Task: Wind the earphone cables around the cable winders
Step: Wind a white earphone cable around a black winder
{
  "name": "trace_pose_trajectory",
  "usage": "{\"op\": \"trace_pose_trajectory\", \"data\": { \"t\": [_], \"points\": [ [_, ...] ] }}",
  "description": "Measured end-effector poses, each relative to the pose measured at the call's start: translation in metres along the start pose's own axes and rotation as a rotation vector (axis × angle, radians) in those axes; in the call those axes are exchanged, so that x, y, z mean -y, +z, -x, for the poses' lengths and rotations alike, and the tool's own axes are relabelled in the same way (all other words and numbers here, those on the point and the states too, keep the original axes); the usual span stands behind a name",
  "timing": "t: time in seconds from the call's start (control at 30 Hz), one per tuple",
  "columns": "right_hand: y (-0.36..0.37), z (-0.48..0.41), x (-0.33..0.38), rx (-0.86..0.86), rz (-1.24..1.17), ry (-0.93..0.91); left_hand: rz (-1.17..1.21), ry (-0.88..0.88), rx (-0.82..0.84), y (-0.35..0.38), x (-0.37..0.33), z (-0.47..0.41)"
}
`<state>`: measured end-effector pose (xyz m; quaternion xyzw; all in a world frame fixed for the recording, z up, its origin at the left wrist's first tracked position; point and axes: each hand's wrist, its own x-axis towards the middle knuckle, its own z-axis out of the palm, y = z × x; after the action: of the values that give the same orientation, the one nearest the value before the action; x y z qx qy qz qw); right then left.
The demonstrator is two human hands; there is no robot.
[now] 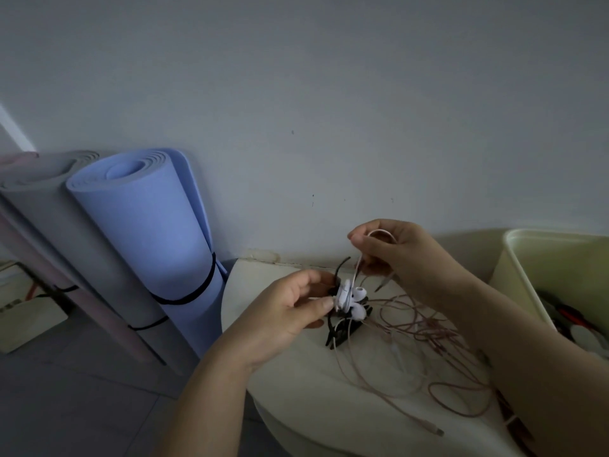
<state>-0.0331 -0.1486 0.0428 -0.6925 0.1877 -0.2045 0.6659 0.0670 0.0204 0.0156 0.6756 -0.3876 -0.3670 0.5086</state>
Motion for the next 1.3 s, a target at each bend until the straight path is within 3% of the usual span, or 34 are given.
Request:
{"op": "trace_pose_trajectory", "data": {
  "t": [0.2,0.4,0.53,0.63,0.77,1.0,1.2,1.3],
  "points": [
    [-0.005,-0.005,-0.010,0.083,-0.071,0.141,0.037,0.011,0.042,0.003,0.000,0.000],
    [0.007,-0.002,-0.029,0.226,-0.076,0.262,0.353,0.058,0.017,0.007,-0.002,-0.001],
    [0.024,-0.004,-0.034,0.151,0.014,0.148,0.635,0.067,-0.108,0.009,-0.007,-0.006],
    [0.025,-0.002,-0.029,0.111,0.239,0.059,0.888,0.056,-0.199,0.003,-0.010,-0.008],
    [0.026,0.005,-0.020,0.133,0.488,-0.117,1.046,-0.014,-0.422,-0.010,-0.004,-0.012],
    [0.022,0.012,0.000,0.197,0.767,-0.268,1.020,-0.112,-0.703,-0.018,0.004,-0.017],
    [0.021,0.017,0.011,0.221,0.845,-0.346,0.978,-0.138,-0.691,-0.012,0.002,-0.019],
    [0.020,0.017,0.013,0.189,0.745,-0.400,0.779,-0.131,-0.668,-0.006,0.001,-0.018]
  ]
}}
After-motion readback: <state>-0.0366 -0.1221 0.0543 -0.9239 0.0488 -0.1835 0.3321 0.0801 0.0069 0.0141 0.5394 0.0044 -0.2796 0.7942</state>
